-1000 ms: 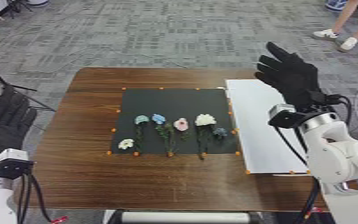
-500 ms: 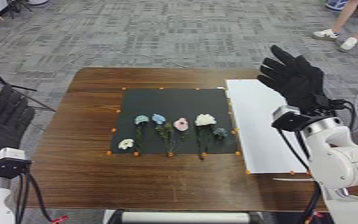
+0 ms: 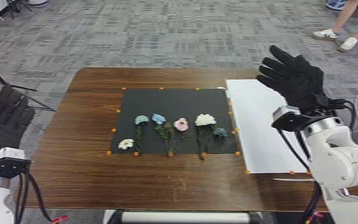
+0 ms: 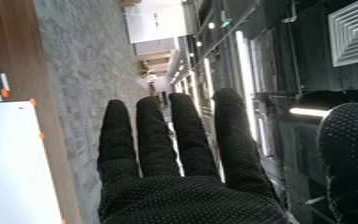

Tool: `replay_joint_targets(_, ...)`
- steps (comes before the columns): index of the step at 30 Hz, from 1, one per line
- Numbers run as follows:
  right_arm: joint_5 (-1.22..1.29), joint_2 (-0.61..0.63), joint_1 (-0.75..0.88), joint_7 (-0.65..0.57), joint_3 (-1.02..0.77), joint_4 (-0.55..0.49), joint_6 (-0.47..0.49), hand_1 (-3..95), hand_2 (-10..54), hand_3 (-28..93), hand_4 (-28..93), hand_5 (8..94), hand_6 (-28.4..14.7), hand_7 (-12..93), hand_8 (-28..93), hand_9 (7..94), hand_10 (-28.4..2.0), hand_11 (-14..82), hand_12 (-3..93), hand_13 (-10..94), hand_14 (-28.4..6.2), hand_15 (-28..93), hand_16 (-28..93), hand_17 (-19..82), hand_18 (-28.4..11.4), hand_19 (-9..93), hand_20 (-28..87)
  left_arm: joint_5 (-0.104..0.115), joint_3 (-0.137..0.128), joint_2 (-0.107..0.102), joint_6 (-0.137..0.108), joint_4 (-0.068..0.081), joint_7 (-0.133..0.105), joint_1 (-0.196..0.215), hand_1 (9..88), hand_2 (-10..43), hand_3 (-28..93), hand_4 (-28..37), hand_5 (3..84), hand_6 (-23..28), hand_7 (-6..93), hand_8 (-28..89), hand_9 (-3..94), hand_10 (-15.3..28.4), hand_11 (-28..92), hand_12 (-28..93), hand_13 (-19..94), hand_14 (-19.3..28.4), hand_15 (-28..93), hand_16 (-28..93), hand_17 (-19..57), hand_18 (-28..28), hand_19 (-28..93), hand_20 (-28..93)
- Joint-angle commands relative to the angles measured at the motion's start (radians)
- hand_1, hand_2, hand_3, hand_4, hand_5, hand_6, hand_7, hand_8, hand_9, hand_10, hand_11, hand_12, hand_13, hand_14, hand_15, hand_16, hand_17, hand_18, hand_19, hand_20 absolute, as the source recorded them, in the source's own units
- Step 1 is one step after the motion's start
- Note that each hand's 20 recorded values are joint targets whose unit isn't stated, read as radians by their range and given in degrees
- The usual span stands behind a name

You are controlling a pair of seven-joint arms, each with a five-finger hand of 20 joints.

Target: Arrange flowers

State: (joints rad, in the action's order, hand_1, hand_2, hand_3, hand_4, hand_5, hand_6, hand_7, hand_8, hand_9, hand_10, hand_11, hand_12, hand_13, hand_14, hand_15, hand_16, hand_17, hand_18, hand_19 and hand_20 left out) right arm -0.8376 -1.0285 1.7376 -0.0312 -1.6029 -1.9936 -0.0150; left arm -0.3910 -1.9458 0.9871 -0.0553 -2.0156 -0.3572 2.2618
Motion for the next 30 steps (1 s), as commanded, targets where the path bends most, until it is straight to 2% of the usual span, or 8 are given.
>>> replay_joint_targets(1,0.005,0.007,0.005,0.016,-0.010,-0.008,-0.002,7.0,8.8,81,-24,37.4,-2.4,7,-9,33.7,-14.4,5.3,11.7,20,-13.6,16,9,6,-17.7,31,11,0.004,-0.002,-0.007,0.001,-0.004,-0.003,0.011,21.5,9.8,71,-28.3,34.7,4.0,4.3,-7,25.1,10.4,7,9,16,8.3,5,0,-4.8,9.4,14,10)
replay_joint_targets(17,0.007,0.010,-0.002,0.017,-0.003,-0.003,0.003,7.2,8.6,81,-24,37.7,-2.4,7,-9,33.9,-14.3,5.2,11.8,20,-13.8,15,9,6,-17.9,31,11,0.003,-0.003,-0.009,0.003,-0.006,-0.007,0.009,21.7,10.0,71,-28.3,34.7,4.0,4.3,-7,25.1,10.4,7,9,16,8.3,5,0,-4.9,9.6,14,10)
replay_joint_targets(26,0.013,0.009,-0.007,0.012,0.001,0.002,0.005,7.4,8.5,81,-24,37.8,-2.4,7,-9,34.0,-14.3,5.1,11.8,21,-13.7,15,10,6,-18.0,31,11,0.007,-0.008,-0.003,-0.007,-0.012,-0.014,0.023,21.6,10.0,71,-28.3,34.7,4.0,4.2,-7,25.2,10.4,7,9,16,8.3,5,0,-4.9,9.6,14,10)
replay_joint_targets(30,0.013,0.010,-0.010,0.014,0.001,0.001,0.008,7.3,8.5,81,-24,37.9,-2.4,7,-9,34.0,-14.2,5.2,11.8,21,-13.7,14,10,6,-18.0,31,11,0.006,-0.003,-0.007,-0.009,-0.009,-0.015,0.014,21.7,10.0,71,-28.3,34.7,4.0,4.2,-7,25.1,10.4,7,9,16,8.3,5,0,-4.8,9.6,14,10)
